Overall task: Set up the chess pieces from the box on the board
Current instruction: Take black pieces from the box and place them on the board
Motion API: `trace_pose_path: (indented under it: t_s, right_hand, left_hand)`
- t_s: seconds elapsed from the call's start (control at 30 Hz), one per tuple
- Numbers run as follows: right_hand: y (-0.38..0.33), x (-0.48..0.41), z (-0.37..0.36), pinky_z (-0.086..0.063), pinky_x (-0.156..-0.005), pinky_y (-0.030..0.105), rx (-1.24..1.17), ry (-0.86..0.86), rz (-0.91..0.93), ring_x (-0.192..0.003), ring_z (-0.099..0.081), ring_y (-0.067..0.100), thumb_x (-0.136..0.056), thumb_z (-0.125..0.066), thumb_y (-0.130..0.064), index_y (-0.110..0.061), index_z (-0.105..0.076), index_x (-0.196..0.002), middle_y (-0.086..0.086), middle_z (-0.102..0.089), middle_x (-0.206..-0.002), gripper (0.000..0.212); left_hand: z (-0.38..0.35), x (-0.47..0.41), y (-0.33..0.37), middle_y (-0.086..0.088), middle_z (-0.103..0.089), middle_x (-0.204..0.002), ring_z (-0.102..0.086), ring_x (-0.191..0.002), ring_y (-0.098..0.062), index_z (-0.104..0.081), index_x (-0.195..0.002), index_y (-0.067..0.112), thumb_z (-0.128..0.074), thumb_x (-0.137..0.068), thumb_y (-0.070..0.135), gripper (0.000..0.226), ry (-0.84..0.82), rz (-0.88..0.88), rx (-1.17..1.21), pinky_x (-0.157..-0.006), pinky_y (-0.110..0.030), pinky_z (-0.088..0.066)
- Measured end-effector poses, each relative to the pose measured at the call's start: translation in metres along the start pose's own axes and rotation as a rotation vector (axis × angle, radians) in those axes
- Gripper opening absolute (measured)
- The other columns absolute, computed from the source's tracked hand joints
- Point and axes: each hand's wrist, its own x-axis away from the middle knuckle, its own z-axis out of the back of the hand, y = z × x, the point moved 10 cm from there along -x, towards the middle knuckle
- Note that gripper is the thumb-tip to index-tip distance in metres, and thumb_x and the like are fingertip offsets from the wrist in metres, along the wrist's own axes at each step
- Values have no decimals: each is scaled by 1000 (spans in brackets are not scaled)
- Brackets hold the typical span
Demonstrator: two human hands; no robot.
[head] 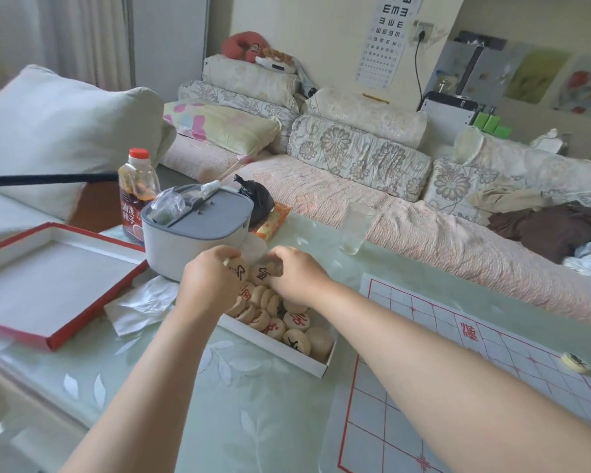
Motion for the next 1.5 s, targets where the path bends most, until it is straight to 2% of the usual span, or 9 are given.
trace_pose_path:
  t_s: [0.37, 0.5, 0.63, 0.77, 0.83, 0.93, 1.1, 1.33, 1.5]
  right_hand:
    - [-12, -16, -18, -48, -98, 39, 205, -95, 31, -125, -52, 28, -89, -48, 3, -30, -54, -139, 4, -52, -137, 60]
    - [-1, -10, -4, -50, -95, 38, -92, 11, -11, -110, -59, 26, -92, -57, -9, -19, -67, -121, 6, -56, -122, 32]
    - [20, 15, 20, -41, -78, 25, -292, 145, -55, -92, -57, 13, -92, -65, -20, -21, -65, -107, -2, -64, -106, 15]
    - [76, 60, 39, -53, -79, 33, -446, 221, -212, -89, -62, 17, -90, -68, -20, -26, -62, -101, -3, -64, -95, 13]
    - [107, 94, 50, -56, -67, 30, -503, 247, -280, -79, -65, 22, -92, -67, -18, -24, -61, -102, 10, -67, -99, 13]
    - [154, 155, 68, -43, -48, 14, -501, 236, -392, -62, -61, 15, -95, -64, -15, -15, -59, -111, 11, -66, -100, 16]
    - [226, 263, 86, -50, -66, 25, -487, 219, -613, -62, -62, 15, -94, -67, -23, -18, -59, -117, 5, -67, -107, 24]
    - [275, 364, 100, -40, -56, 22, -382, 202, -728, -62, -54, 7, -93, -67, -33, -22, -66, -107, -4, -66, -98, 17]
    - [297, 394, 96, -43, -62, 24, -340, 202, -759, -66, -54, 5, -97, -60, -31, -22, -65, -110, -13, -65, -85, 16]
  left_hand:
    - [-10, 0, 5, -4, -61, -124, -58, -107, -25, -56, -129, 23, -47, -82, -2, 53, -22, -17, -11, -80, -30, -50]
    - [-12, 3, 8, -7, -59, -125, -57, -106, -27, -53, -130, 23, -47, -82, -1, 54, -33, -23, -34, -79, -34, -52]
    - [-22, 8, 19, -8, -60, -115, -59, -89, -27, -48, -131, 29, -45, -84, 0, 55, -58, -46, -44, -55, -28, -43]
    - [-47, 26, 46, -6, -57, -116, -58, -91, -27, -50, -122, 32, -46, -85, 1, 48, -113, -144, -65, -64, -29, -44]
    - [-67, 42, 68, -5, -58, -111, -57, -87, -26, -53, -113, 34, -46, -85, 2, 43, -176, -210, -90, -63, -30, -44]
    - [-108, 81, 111, -2, -63, -107, -57, -87, -22, -57, -113, 31, -48, -87, 7, 37, -325, -340, -122, -66, -28, -45]
    - [-187, 160, 161, 2, -55, -107, -55, -83, -16, -61, -115, 31, -49, -90, 5, 37, -595, -487, -96, -55, -20, -43]
    - [-265, 244, 192, 5, -58, -111, -57, -70, -13, -57, -118, 33, -43, -90, 0, 46, -873, -527, -100, -46, -20, -41]
    - [-297, 275, 202, 10, -60, -109, -61, -78, -13, -55, -117, 35, -45, -95, 10, 35, -936, -546, -139, -51, -21, -43]
